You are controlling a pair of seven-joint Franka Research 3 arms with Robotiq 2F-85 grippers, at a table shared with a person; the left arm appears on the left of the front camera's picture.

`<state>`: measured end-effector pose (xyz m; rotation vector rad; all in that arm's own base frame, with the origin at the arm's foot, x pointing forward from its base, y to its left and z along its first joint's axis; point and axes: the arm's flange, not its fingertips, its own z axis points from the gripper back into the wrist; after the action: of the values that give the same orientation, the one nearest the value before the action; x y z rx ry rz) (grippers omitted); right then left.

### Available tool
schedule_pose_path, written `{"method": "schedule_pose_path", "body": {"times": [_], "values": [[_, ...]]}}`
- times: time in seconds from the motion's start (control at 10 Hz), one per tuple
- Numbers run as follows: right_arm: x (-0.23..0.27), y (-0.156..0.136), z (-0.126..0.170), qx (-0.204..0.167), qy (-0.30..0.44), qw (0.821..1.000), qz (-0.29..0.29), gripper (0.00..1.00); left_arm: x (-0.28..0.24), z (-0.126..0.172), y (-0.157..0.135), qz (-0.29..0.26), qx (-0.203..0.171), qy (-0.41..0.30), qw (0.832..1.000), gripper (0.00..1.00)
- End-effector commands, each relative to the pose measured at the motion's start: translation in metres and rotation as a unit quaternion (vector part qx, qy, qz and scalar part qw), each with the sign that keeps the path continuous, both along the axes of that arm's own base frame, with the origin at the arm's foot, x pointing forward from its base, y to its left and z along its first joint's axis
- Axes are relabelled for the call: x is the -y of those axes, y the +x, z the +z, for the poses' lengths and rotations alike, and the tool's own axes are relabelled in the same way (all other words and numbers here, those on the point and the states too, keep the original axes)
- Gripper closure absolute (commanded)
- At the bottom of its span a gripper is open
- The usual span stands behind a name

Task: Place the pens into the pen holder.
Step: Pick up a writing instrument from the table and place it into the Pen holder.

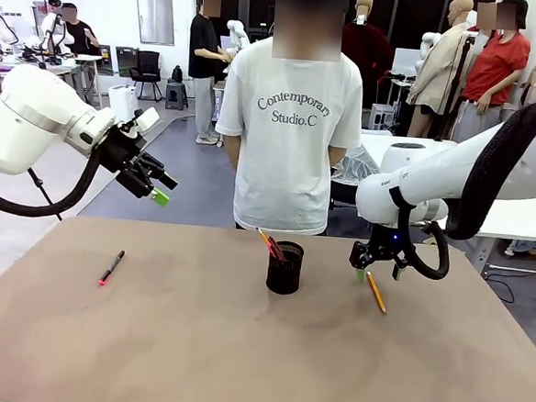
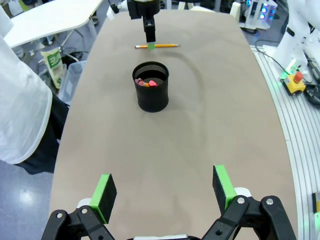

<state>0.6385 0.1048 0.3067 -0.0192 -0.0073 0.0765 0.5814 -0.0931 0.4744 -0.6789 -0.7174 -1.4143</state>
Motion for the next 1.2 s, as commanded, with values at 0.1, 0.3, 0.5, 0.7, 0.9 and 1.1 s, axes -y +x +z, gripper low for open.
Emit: {"method": "schedule_pose_path", "body": {"times": [0.1, 0.3, 0.5, 0.7, 0.9, 1.1], "values": [[-0.0029, 0.0087, -0.0026, 0.009, 0.016, 1.000, -0.013, 0.00, -0.0002, 0.0010, -0.0004, 0.003, 0.001, -0.004, 1.000, 0.00], [-0.0009, 0.0139, -0.0068, 0.009, 0.015, 1.000, -0.015, 0.00, -0.0002, 0.0010, -0.0004, 0.003, 0.001, -0.004, 1.000, 0.00], [-0.0011, 0.0092, -0.0125, 0.016, 0.021, 1.000, -0.004, 0.10, -0.0002, 0.0010, -0.0004, 0.003, 0.001, -0.004, 1.000, 0.00], [-0.0005, 0.0138, -0.0113, 0.017, 0.020, 1.000, -0.002, 0.49, -0.0002, 0.0010, -0.0004, 0.003, 0.001, -0.004, 1.000, 0.00], [-0.0011, 0.0115, -0.0123, 0.016, 0.020, 1.000, -0.002, 0.89, -0.0002, 0.0010, -0.0004, 0.003, 0.001, -0.004, 1.000, 0.00], [-0.0010, 0.0146, -0.0122, 0.015, 0.018, 1.000, 0.001, 1.00, -0.0002, 0.0010, -0.0004, 0.003, 0.001, -0.004, 1.000, 0.00]]}}
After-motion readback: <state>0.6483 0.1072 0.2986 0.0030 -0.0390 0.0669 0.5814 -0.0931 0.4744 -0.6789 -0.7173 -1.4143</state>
